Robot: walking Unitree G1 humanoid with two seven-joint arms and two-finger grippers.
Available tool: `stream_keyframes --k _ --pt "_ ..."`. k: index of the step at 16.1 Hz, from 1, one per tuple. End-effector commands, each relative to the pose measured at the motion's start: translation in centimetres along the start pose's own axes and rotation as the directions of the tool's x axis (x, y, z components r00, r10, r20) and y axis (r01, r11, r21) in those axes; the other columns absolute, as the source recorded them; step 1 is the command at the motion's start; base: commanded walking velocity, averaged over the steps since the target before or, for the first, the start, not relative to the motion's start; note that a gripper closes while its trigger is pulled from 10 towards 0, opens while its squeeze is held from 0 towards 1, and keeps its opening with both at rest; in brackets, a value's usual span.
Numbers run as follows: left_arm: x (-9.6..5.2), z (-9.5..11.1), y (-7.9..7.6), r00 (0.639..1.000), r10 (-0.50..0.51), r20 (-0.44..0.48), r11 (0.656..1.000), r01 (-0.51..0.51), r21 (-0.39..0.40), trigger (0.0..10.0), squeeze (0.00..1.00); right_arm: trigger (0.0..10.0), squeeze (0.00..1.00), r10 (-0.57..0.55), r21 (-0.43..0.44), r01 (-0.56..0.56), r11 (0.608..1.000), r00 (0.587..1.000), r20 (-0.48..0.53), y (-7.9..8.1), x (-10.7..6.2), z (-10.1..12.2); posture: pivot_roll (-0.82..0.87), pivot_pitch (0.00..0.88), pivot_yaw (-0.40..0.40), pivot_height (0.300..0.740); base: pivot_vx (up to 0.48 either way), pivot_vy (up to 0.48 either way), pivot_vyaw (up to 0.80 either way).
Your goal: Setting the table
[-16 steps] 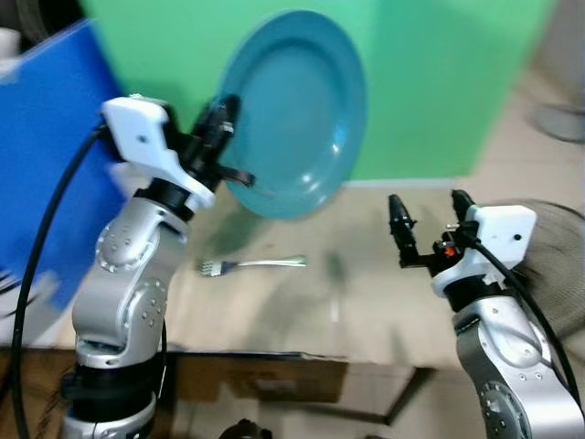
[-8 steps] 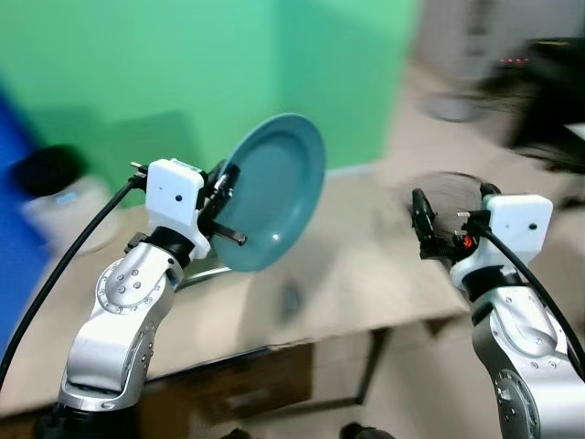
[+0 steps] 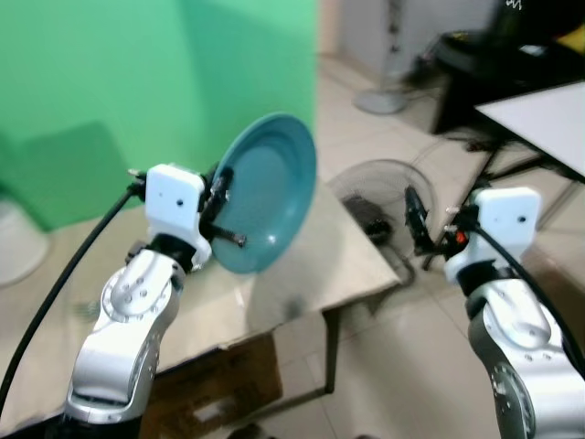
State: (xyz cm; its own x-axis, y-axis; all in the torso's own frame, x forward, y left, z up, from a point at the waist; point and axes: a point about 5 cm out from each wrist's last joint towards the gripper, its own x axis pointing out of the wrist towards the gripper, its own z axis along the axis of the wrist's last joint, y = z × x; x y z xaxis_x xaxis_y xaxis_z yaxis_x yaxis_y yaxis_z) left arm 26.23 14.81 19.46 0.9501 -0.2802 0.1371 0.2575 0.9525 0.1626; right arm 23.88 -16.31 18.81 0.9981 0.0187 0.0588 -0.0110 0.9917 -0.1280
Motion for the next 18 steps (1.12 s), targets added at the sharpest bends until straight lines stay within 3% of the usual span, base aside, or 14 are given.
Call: stream_keyframes --k 1,11,15,18 --pt "0.0 -0.2 -0.2 1.0 -0.003 -0.013 1.0 0.003 0.0 10.0 0.0 10.0 0.0 -0.012 -0.003 0.012 1.0 1.0 -0.018 -0.2 0.0 -0.2 0.06 0.0 0.073 0.74 0.0 0.0 -0.8" --pt "-0.2 -0.8 -0.7 0.999 -0.007 -0.044 1.0 0.006 -0.017 10.0 0.0 10.0 0.0 -0.045 0.007 0.046 0.999 0.995 -0.088 -0.5 -0.4 -1.2 0.06 0.0 0.072 0.74 0.0 0.0 -0.8" --pt "0.3 0.6 -0.7 0.998 -0.007 0.059 1.0 0.008 -0.019 10.0 0.0 10.0 0.0 -0.034 0.017 0.035 0.999 0.998 -0.061 -0.5 -0.3 -0.8 0.05 0.0 0.077 0.74 0.0 0.0 -0.8" --pt "0.5 0.8 -0.6 0.997 0.0 0.078 0.998 0.005 -0.057 10.0 0.0 10.0 0.0 -0.037 0.024 0.039 0.999 0.998 -0.05 -0.5 -0.4 -0.6 0.05 0.0 0.079 0.74 0.0 0.0 -0.8"
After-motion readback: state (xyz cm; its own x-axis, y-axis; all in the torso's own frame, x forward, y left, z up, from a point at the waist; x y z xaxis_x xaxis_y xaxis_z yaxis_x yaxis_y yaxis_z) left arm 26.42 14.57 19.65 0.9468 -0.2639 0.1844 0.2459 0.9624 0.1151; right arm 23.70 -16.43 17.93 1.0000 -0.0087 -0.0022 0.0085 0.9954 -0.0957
